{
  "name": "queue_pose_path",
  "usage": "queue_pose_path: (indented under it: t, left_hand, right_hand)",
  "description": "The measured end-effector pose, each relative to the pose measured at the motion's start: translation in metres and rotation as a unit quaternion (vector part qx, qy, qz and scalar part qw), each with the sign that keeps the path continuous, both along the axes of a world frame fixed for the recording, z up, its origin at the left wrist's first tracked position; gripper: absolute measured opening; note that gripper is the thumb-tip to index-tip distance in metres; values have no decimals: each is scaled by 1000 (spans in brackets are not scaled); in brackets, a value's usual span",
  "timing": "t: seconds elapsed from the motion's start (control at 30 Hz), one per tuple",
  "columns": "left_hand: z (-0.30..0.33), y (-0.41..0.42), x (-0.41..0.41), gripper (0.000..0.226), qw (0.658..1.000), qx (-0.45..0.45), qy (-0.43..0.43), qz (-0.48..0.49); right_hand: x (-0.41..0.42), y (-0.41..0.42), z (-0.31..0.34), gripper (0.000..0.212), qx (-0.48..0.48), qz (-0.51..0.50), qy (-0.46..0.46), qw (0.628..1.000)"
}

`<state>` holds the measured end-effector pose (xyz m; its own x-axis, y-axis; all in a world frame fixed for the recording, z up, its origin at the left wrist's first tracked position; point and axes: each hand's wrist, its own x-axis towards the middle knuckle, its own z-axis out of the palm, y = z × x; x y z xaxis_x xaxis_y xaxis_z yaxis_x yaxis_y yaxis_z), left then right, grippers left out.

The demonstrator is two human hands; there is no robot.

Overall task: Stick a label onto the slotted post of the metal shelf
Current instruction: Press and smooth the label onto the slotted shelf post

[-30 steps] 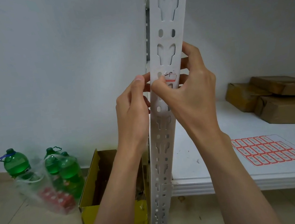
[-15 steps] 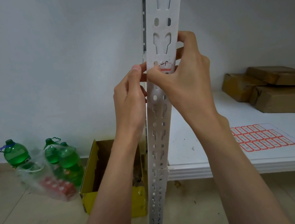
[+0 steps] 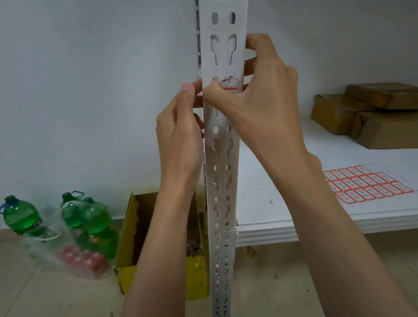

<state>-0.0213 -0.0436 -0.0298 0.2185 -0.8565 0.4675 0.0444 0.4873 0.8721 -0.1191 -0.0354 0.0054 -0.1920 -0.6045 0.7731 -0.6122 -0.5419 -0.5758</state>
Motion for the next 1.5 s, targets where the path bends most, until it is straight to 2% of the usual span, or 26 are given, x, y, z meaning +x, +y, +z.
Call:
queue_pose_path:
  t: [0.3, 0.7, 0.83, 1.07, 1.33, 1.5]
  left_hand:
    - [-3, -2, 1, 44, 1000, -10, -10, -6]
    - [-5, -4, 0, 49, 1000, -21, -8, -7]
    - [-4, -3, 0, 44, 1000, -15, -11, 0]
    - [-4, -1, -1, 42, 1000, -11, -2, -6]
    - [-5, -2, 1, 41, 1000, -9, -1, -6]
    - [-5, -2, 1, 41, 1000, -6, -4, -3]
  right_hand:
    - [0, -2, -2, 48, -13, 1, -5, 1000]
    - [6, -5, -6, 53, -24, -5, 2, 1000]
    - [7, -8, -8, 52, -28, -5, -7, 1000]
    - [11, -6, -16, 68, -39, 30, -32, 998]
    - [13, -10, -16, 52, -49, 14, -61, 997]
    - [11, -12, -16, 53, -45, 22, -58, 997]
